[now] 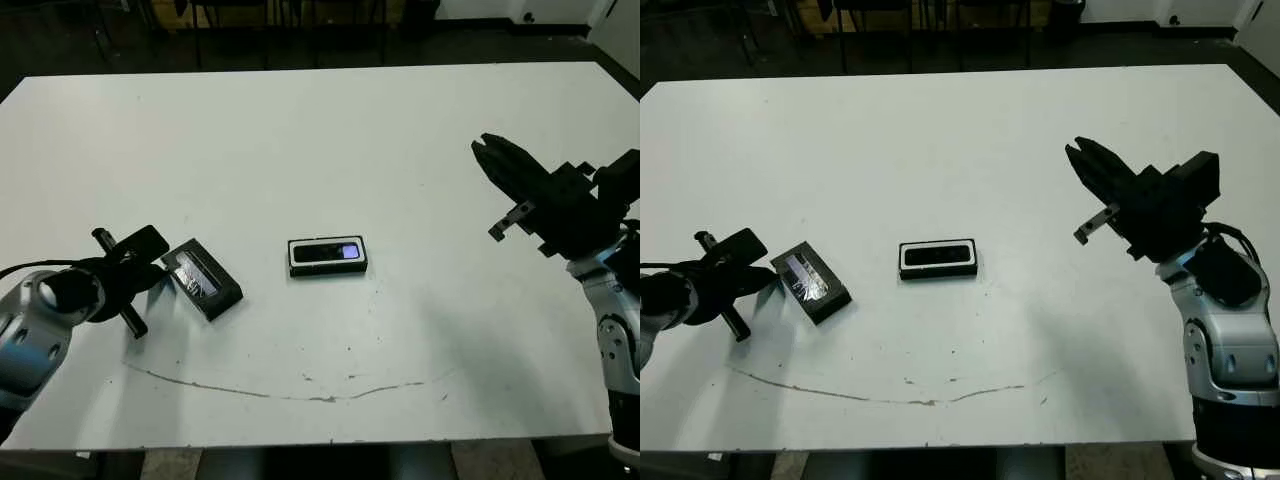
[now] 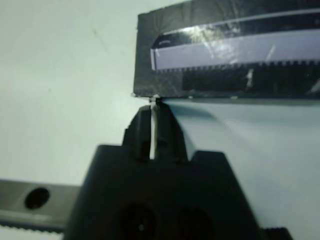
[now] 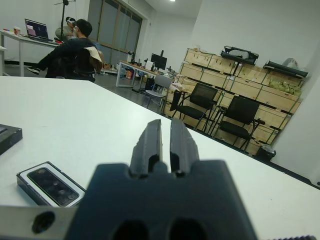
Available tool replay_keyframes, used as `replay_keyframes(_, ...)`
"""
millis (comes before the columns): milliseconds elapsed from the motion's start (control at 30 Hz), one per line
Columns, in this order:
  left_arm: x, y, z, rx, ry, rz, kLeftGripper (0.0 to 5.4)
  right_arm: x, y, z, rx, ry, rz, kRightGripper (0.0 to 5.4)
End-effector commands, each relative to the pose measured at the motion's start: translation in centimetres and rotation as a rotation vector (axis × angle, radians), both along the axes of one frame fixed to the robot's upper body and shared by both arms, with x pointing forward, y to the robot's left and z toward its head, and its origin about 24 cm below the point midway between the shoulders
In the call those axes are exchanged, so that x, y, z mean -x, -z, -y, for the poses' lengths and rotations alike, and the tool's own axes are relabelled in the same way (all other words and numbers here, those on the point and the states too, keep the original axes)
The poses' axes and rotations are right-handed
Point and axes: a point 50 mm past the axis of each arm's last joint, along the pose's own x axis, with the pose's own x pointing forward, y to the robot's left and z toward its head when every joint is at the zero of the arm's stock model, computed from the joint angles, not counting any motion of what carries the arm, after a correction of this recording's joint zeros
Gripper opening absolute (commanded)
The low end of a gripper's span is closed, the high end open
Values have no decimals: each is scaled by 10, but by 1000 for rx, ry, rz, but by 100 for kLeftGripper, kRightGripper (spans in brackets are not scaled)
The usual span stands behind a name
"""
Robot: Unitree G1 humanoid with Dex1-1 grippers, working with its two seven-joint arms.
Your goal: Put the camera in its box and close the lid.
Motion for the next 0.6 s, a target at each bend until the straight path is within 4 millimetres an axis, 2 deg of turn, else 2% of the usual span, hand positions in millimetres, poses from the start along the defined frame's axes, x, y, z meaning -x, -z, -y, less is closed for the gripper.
replay_keyframes(33,2,10,11,37,40,-62,0,3,4,3,-2,12,-47,2)
replay_keyframes(600,-12,6,25,74,109,-40,0,8,3,2,9,36,-80,2)
